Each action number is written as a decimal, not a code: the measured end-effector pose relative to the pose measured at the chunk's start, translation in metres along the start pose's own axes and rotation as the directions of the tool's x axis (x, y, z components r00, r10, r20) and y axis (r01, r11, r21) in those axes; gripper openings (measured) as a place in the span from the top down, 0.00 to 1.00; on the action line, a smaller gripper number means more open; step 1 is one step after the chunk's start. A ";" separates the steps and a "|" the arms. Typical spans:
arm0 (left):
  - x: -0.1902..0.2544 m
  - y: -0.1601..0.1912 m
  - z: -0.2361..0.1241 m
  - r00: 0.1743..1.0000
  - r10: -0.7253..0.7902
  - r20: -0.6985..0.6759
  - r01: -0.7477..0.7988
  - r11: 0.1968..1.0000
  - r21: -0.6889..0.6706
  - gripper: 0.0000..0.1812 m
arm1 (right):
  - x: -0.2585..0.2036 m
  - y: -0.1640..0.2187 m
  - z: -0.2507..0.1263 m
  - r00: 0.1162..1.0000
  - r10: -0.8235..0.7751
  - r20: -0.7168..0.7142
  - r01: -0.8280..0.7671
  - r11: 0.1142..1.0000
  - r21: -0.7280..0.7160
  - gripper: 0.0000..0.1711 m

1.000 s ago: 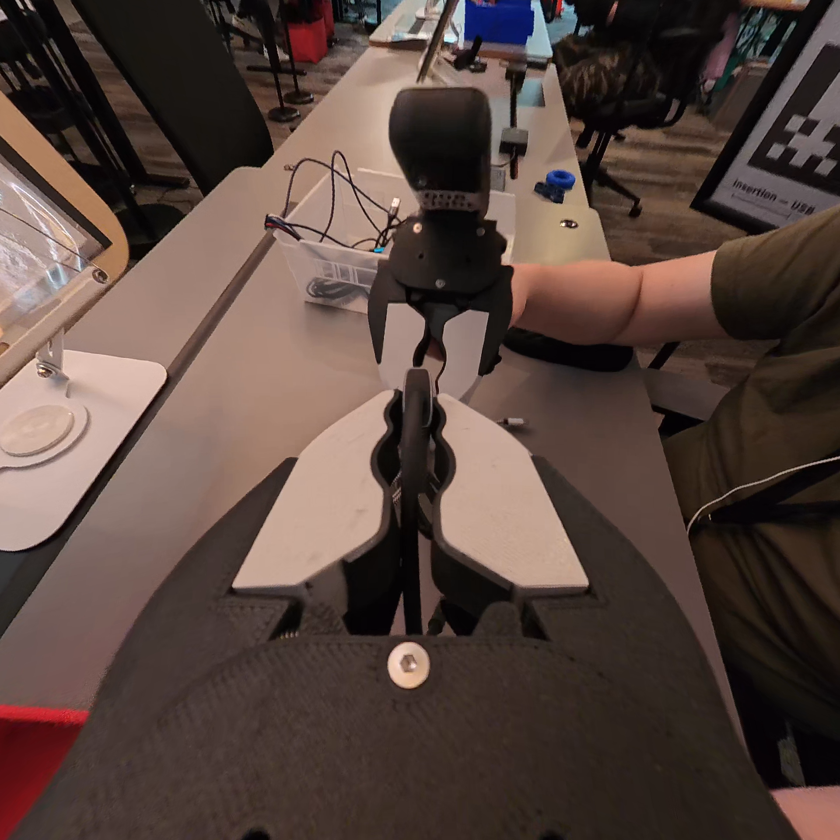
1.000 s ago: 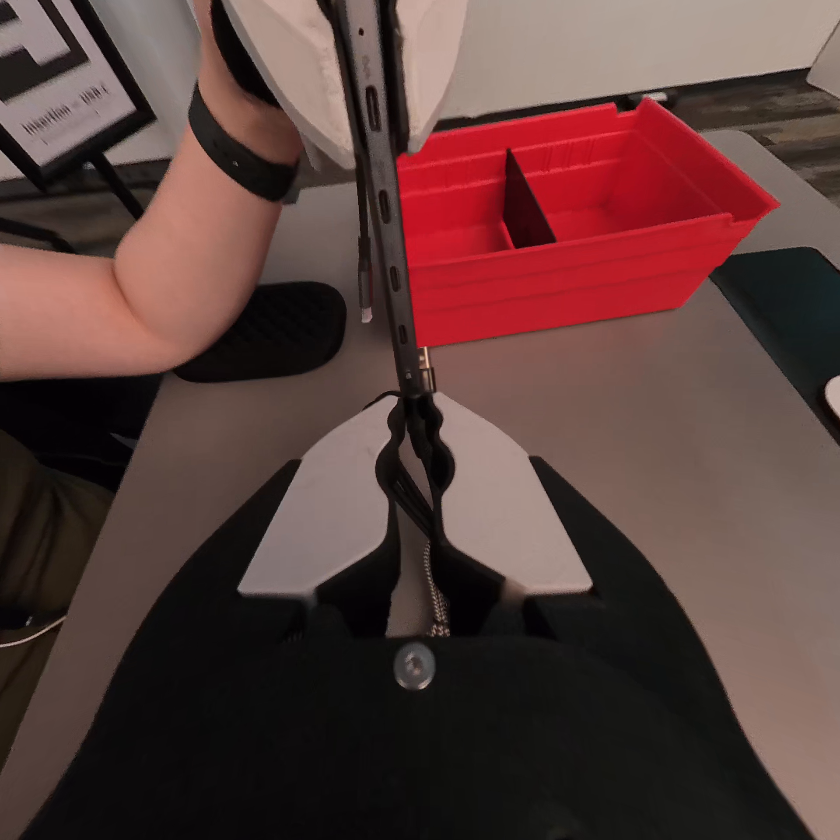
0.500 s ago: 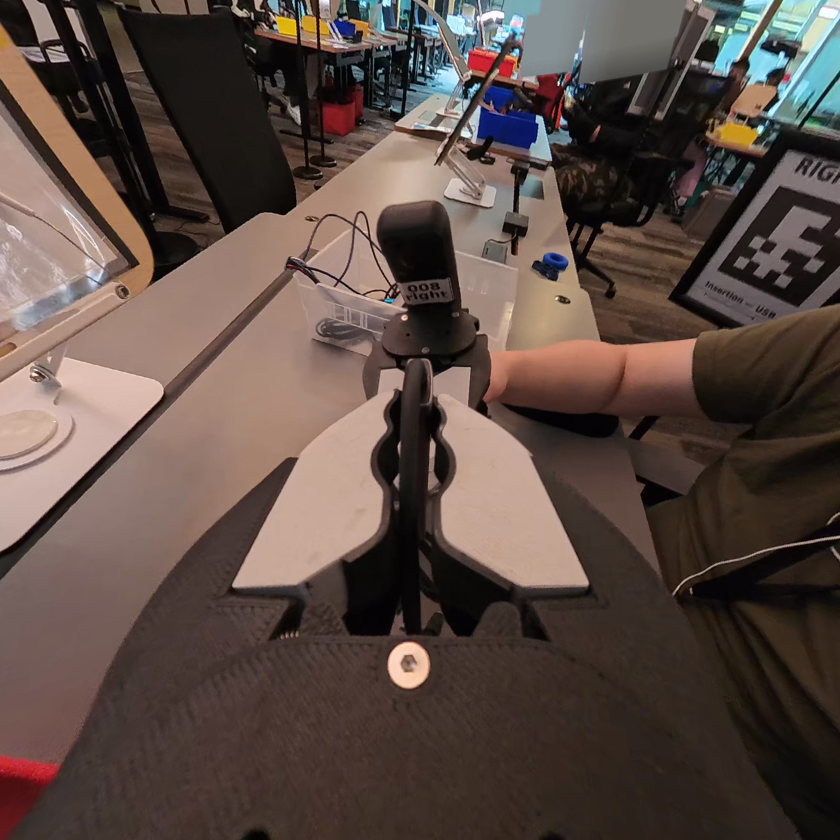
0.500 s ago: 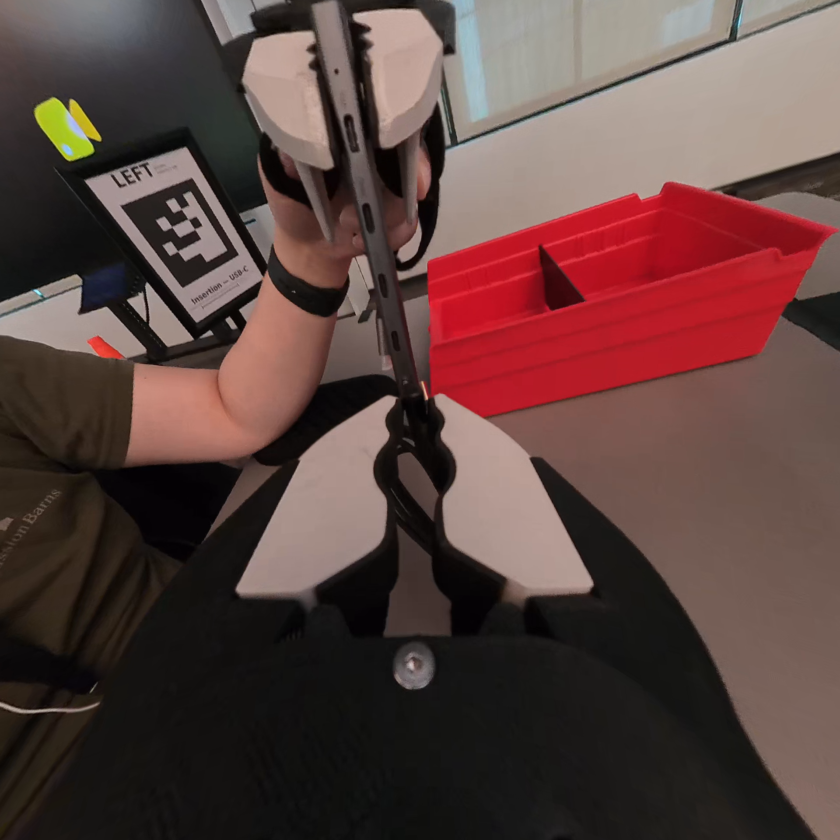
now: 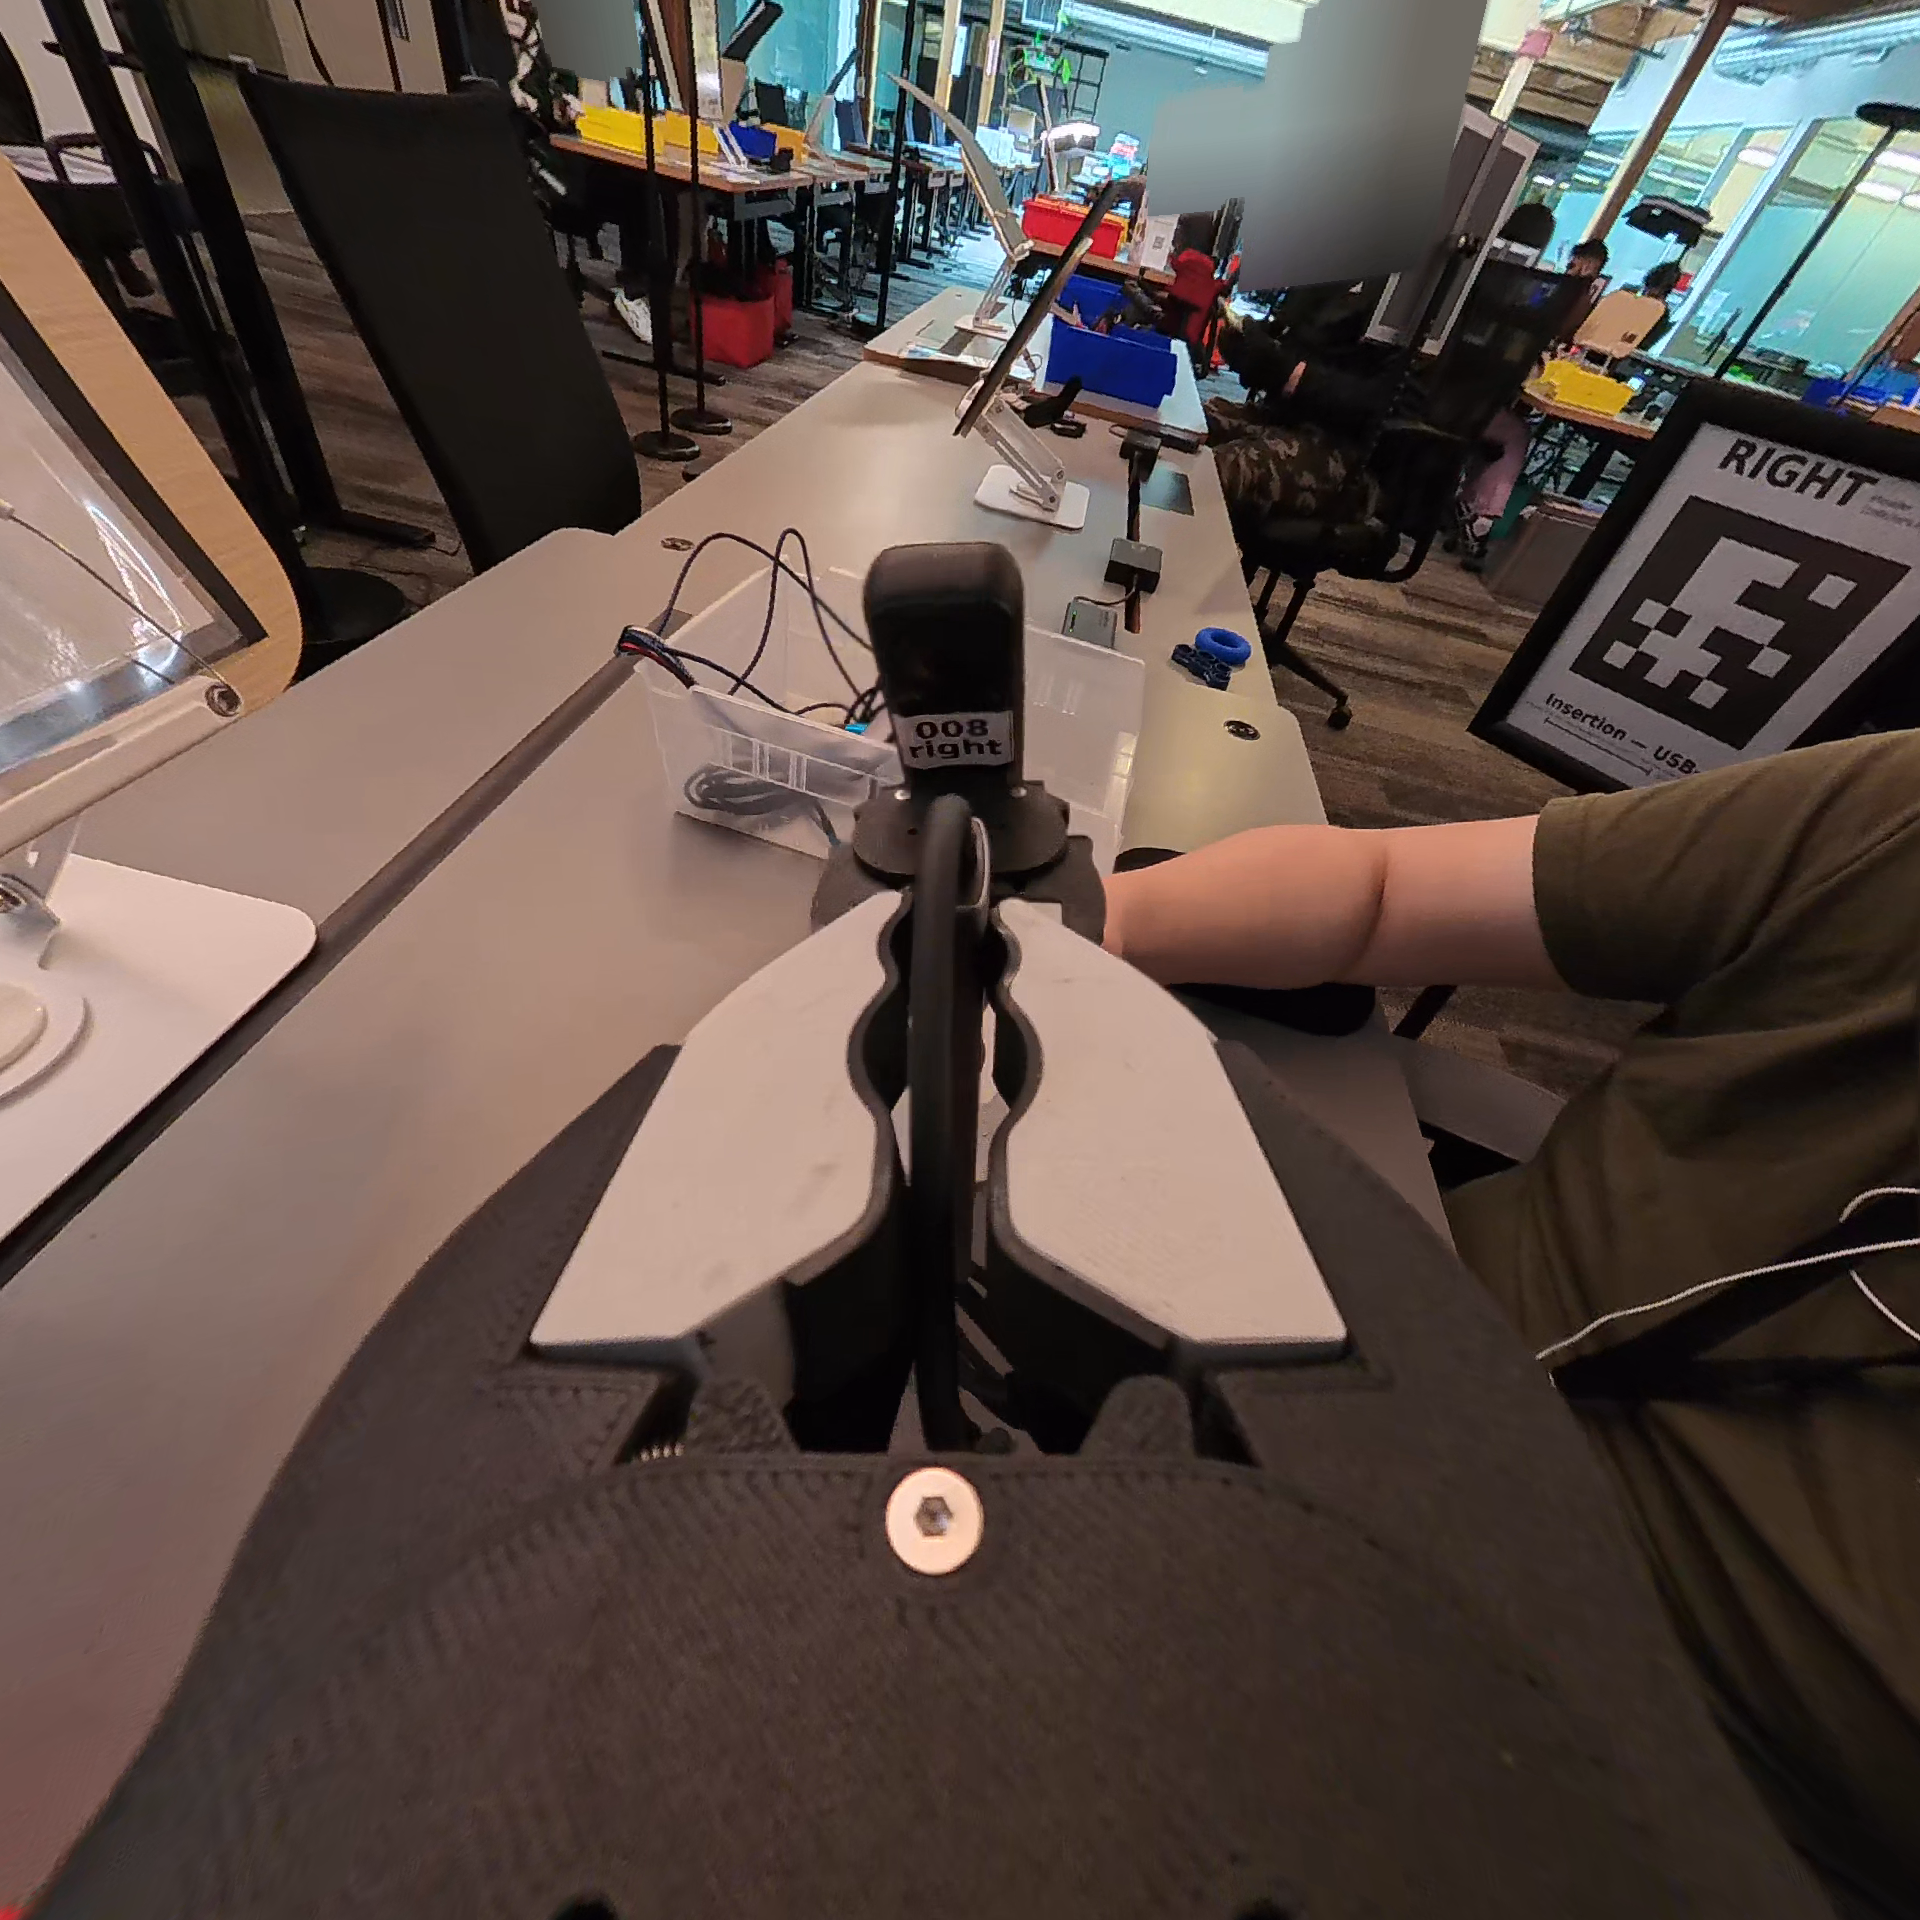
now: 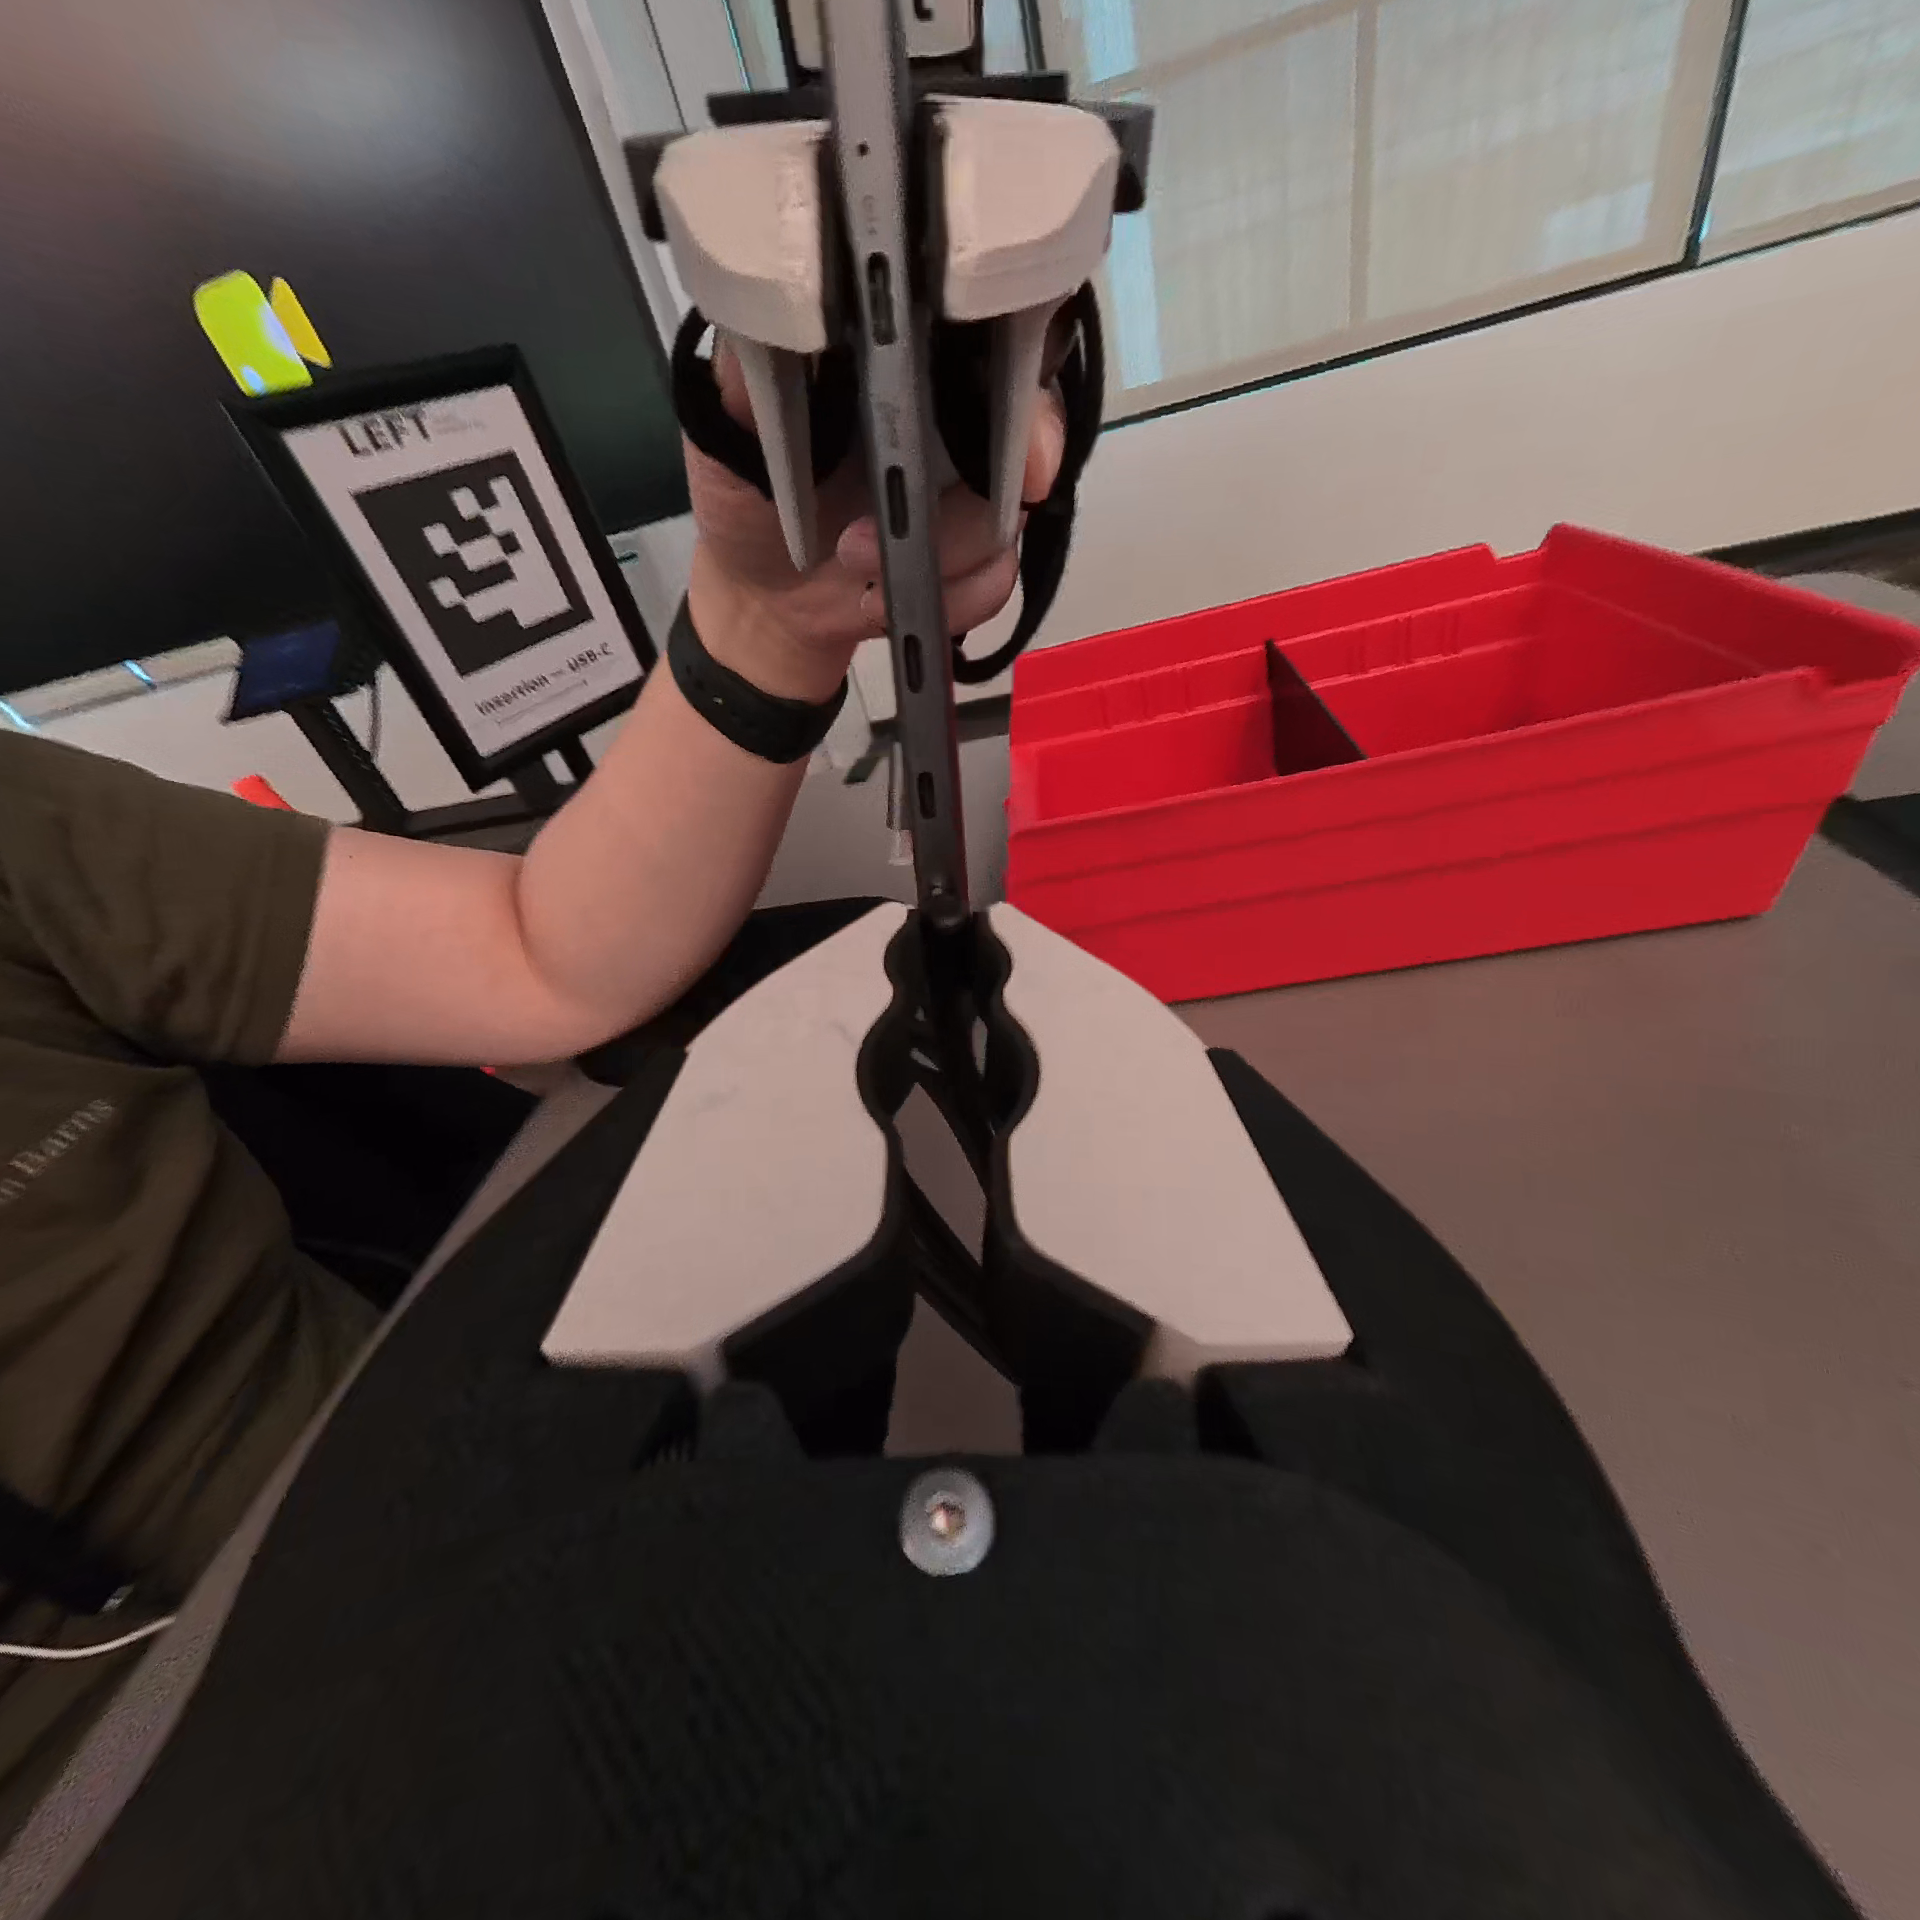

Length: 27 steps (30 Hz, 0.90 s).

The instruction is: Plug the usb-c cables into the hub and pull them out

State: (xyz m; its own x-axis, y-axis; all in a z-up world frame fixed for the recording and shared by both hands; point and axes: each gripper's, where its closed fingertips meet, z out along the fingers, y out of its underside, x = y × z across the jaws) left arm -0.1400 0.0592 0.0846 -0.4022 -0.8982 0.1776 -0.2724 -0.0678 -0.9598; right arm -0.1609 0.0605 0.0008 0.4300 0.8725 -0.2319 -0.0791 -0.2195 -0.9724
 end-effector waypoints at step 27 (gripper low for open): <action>0.005 -0.015 -0.004 0.999 -0.026 -0.029 0.028 0.996 0.082 0.95 | 0.010 -0.020 -0.017 0.992 -0.069 -0.101 0.079 0.993 0.094 0.95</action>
State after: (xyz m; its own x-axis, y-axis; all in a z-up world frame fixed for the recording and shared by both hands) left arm -0.1408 0.0576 0.1010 -0.4202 -0.8832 0.2085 -0.2106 -0.1286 -0.9691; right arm -0.1397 0.0663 0.0183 0.5234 0.8368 -0.1606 -0.1290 -0.1085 -0.9857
